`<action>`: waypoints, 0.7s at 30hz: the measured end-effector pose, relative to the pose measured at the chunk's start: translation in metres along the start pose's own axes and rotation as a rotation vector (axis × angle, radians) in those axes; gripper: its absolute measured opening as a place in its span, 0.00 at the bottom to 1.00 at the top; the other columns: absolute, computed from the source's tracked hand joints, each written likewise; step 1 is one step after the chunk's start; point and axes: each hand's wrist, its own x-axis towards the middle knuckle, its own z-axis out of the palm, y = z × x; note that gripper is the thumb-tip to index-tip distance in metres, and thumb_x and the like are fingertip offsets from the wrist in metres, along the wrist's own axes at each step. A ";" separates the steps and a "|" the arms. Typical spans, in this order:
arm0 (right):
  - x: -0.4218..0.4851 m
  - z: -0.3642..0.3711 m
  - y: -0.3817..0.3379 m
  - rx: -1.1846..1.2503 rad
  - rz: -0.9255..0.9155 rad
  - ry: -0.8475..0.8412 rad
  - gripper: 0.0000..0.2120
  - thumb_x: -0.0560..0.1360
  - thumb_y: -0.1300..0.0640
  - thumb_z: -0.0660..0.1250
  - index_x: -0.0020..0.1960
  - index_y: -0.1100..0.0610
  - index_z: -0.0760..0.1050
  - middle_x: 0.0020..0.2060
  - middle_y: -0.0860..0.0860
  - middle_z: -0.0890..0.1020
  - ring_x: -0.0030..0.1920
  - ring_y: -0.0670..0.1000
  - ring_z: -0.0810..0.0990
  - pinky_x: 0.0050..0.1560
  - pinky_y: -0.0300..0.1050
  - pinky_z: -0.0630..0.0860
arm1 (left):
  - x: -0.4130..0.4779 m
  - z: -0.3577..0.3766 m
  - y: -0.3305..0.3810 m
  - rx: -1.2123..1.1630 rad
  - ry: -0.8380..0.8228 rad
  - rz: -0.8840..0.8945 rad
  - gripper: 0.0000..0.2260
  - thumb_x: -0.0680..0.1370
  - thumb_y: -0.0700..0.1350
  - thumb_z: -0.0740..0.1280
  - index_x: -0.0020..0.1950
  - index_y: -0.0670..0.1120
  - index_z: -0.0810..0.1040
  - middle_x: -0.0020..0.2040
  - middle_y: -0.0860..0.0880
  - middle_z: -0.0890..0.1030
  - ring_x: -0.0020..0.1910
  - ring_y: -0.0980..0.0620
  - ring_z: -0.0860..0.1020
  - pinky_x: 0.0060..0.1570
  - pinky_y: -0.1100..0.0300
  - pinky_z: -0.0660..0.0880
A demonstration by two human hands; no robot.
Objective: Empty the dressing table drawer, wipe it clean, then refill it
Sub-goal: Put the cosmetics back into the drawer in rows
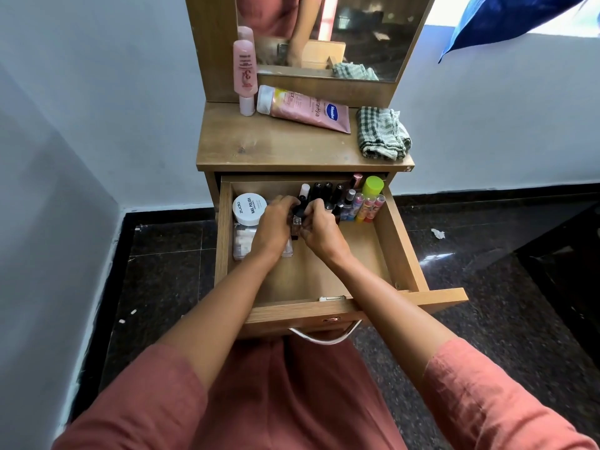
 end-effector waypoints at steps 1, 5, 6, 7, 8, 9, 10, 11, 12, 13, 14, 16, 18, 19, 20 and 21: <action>0.000 0.000 0.001 -0.002 0.010 -0.001 0.15 0.70 0.69 0.64 0.46 0.56 0.61 0.40 0.60 0.76 0.43 0.63 0.78 0.47 0.59 0.76 | 0.000 0.000 0.000 -0.001 0.000 0.002 0.16 0.73 0.29 0.59 0.59 0.39 0.76 0.56 0.40 0.77 0.55 0.44 0.76 0.51 0.59 0.71; 0.001 0.001 0.001 -0.001 0.030 -0.006 0.14 0.70 0.70 0.62 0.46 0.57 0.60 0.40 0.60 0.76 0.43 0.64 0.78 0.46 0.59 0.76 | 0.000 0.000 -0.002 -0.004 0.012 0.011 0.17 0.72 0.28 0.59 0.58 0.39 0.76 0.55 0.40 0.77 0.55 0.44 0.76 0.52 0.57 0.71; 0.001 0.002 0.001 0.004 0.027 -0.012 0.14 0.70 0.70 0.62 0.47 0.57 0.60 0.40 0.59 0.75 0.42 0.63 0.78 0.46 0.59 0.75 | 0.000 0.000 -0.002 0.000 0.013 0.012 0.17 0.72 0.28 0.59 0.58 0.39 0.76 0.55 0.40 0.77 0.55 0.44 0.75 0.52 0.57 0.71; 0.001 0.002 0.000 0.007 0.022 -0.015 0.14 0.70 0.70 0.62 0.47 0.57 0.60 0.39 0.57 0.74 0.40 0.62 0.77 0.46 0.59 0.75 | 0.000 0.000 -0.002 0.005 0.012 0.013 0.17 0.73 0.28 0.59 0.58 0.39 0.76 0.55 0.40 0.77 0.55 0.44 0.75 0.53 0.57 0.71; 0.001 0.002 0.000 0.009 0.020 -0.015 0.14 0.70 0.70 0.62 0.47 0.57 0.59 0.39 0.57 0.74 0.39 0.59 0.75 0.46 0.59 0.75 | 0.000 0.000 -0.002 0.009 0.012 0.013 0.16 0.73 0.29 0.59 0.58 0.39 0.76 0.55 0.40 0.77 0.55 0.44 0.76 0.53 0.56 0.71; 0.001 0.002 0.000 0.007 0.019 -0.014 0.14 0.70 0.70 0.62 0.47 0.58 0.59 0.39 0.56 0.74 0.38 0.56 0.74 0.46 0.58 0.74 | 0.000 0.000 -0.002 0.010 0.012 0.012 0.16 0.73 0.29 0.59 0.58 0.39 0.76 0.55 0.39 0.77 0.55 0.44 0.76 0.53 0.56 0.71; 0.001 0.003 0.000 0.003 0.022 -0.014 0.14 0.70 0.70 0.62 0.47 0.58 0.59 0.39 0.56 0.74 0.38 0.55 0.74 0.45 0.57 0.75 | 0.001 0.000 -0.003 0.006 0.014 0.008 0.16 0.73 0.29 0.59 0.58 0.39 0.76 0.55 0.39 0.78 0.54 0.43 0.76 0.54 0.55 0.72; 0.001 0.002 0.000 -0.001 0.025 -0.015 0.14 0.70 0.70 0.62 0.47 0.58 0.59 0.38 0.57 0.74 0.38 0.55 0.74 0.45 0.56 0.75 | 0.001 0.000 -0.003 -0.004 0.017 0.002 0.16 0.73 0.29 0.59 0.58 0.39 0.77 0.54 0.39 0.78 0.54 0.43 0.76 0.54 0.55 0.72; 0.001 0.002 0.001 -0.004 0.031 -0.015 0.14 0.70 0.70 0.62 0.47 0.58 0.59 0.39 0.57 0.75 0.38 0.56 0.75 0.44 0.56 0.75 | 0.001 0.000 -0.004 -0.015 0.022 -0.001 0.16 0.73 0.28 0.59 0.57 0.39 0.77 0.54 0.39 0.78 0.54 0.43 0.77 0.54 0.54 0.73; 0.001 0.002 0.001 -0.004 0.037 -0.013 0.13 0.70 0.70 0.61 0.46 0.58 0.59 0.39 0.58 0.75 0.39 0.58 0.77 0.45 0.56 0.75 | 0.001 -0.001 -0.004 -0.025 0.027 -0.002 0.16 0.73 0.28 0.60 0.57 0.39 0.77 0.54 0.39 0.78 0.54 0.44 0.77 0.55 0.55 0.73; 0.001 0.001 0.001 -0.002 0.044 -0.011 0.13 0.70 0.70 0.61 0.46 0.58 0.59 0.39 0.60 0.76 0.40 0.60 0.78 0.45 0.56 0.76 | 0.001 -0.001 -0.004 -0.029 0.031 0.001 0.15 0.73 0.29 0.60 0.57 0.39 0.77 0.54 0.40 0.78 0.54 0.44 0.77 0.55 0.56 0.73; 0.001 -0.001 0.002 -0.003 0.051 -0.011 0.13 0.70 0.70 0.60 0.46 0.58 0.60 0.38 0.60 0.76 0.40 0.61 0.78 0.45 0.56 0.76 | 0.000 -0.002 -0.003 -0.027 0.034 0.004 0.15 0.74 0.29 0.60 0.57 0.39 0.77 0.54 0.40 0.78 0.55 0.45 0.77 0.54 0.59 0.71; 0.000 -0.004 0.001 -0.001 0.049 -0.012 0.13 0.70 0.70 0.61 0.46 0.58 0.60 0.37 0.58 0.76 0.40 0.59 0.78 0.45 0.55 0.75 | 0.001 -0.006 -0.002 -0.025 0.036 0.009 0.15 0.74 0.29 0.60 0.57 0.39 0.77 0.55 0.41 0.78 0.56 0.46 0.76 0.52 0.63 0.69; 0.000 -0.007 0.001 -0.002 0.044 -0.008 0.13 0.70 0.70 0.61 0.46 0.57 0.60 0.37 0.57 0.76 0.39 0.59 0.78 0.44 0.55 0.76 | 0.002 -0.008 -0.001 -0.023 0.037 0.013 0.15 0.74 0.29 0.59 0.57 0.39 0.77 0.56 0.41 0.78 0.56 0.46 0.76 0.51 0.65 0.68; 0.000 -0.010 0.000 -0.004 0.039 0.000 0.14 0.70 0.71 0.62 0.46 0.57 0.60 0.37 0.56 0.76 0.39 0.58 0.78 0.44 0.55 0.76 | 0.003 -0.010 0.000 -0.021 0.037 0.017 0.15 0.74 0.29 0.59 0.58 0.39 0.77 0.56 0.42 0.78 0.56 0.47 0.76 0.51 0.66 0.67; 0.002 -0.013 0.000 -0.006 0.034 0.008 0.14 0.69 0.72 0.62 0.46 0.57 0.61 0.36 0.56 0.76 0.39 0.57 0.77 0.43 0.54 0.76 | 0.004 -0.013 0.000 -0.021 0.040 0.022 0.16 0.74 0.29 0.59 0.58 0.40 0.77 0.56 0.42 0.78 0.57 0.47 0.76 0.51 0.66 0.67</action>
